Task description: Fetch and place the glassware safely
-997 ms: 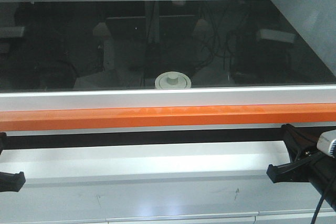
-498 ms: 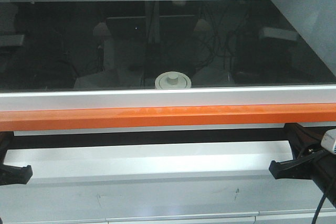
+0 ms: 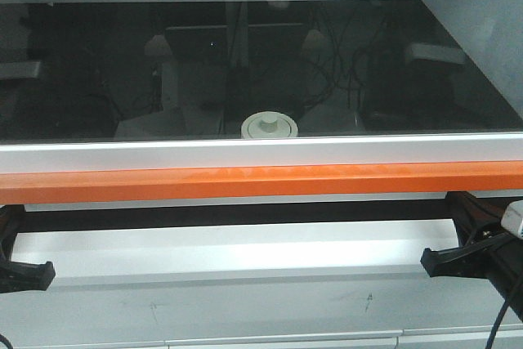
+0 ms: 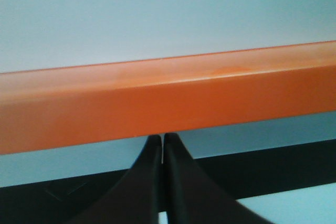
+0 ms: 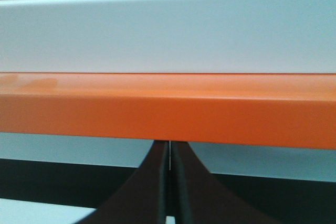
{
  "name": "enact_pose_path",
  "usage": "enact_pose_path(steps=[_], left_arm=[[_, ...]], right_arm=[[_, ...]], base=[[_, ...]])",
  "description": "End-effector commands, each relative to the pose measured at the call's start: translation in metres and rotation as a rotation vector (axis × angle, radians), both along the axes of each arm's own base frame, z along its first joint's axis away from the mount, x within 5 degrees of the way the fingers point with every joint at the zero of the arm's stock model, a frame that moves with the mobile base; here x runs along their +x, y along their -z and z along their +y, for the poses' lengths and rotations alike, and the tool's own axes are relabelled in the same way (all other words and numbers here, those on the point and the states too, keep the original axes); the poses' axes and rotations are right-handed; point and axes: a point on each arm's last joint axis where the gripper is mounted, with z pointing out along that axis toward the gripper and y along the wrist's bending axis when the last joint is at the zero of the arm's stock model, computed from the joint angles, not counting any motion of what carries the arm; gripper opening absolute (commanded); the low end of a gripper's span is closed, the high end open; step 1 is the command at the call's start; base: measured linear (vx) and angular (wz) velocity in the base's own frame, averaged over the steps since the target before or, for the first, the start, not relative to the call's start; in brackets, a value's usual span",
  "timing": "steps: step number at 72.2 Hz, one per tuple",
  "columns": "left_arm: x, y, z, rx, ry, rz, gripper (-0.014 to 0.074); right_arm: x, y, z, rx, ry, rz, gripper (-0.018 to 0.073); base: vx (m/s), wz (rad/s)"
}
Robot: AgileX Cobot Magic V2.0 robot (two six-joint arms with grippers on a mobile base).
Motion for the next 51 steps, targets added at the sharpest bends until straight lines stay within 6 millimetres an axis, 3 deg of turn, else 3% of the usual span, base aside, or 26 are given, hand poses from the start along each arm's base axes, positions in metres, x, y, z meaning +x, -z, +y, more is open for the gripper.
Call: enact_pose_path(steps=[1, 51], left_arm=[[0.005, -0.012, 0.0, -0.044, -0.008, -0.125, -0.0007], [0.008, -0.012, 0.0, -0.041, -0.007, -0.14, -0.0007]], right_arm=[[0.004, -0.018, -0.001, 0.015, 0.012, -0.141, -0.0001], [0.015, -0.008, -0.001, 0.025, 0.036, -0.16, -0.0001]], base=[[0.0, 0.0], [0.0, 0.0]])
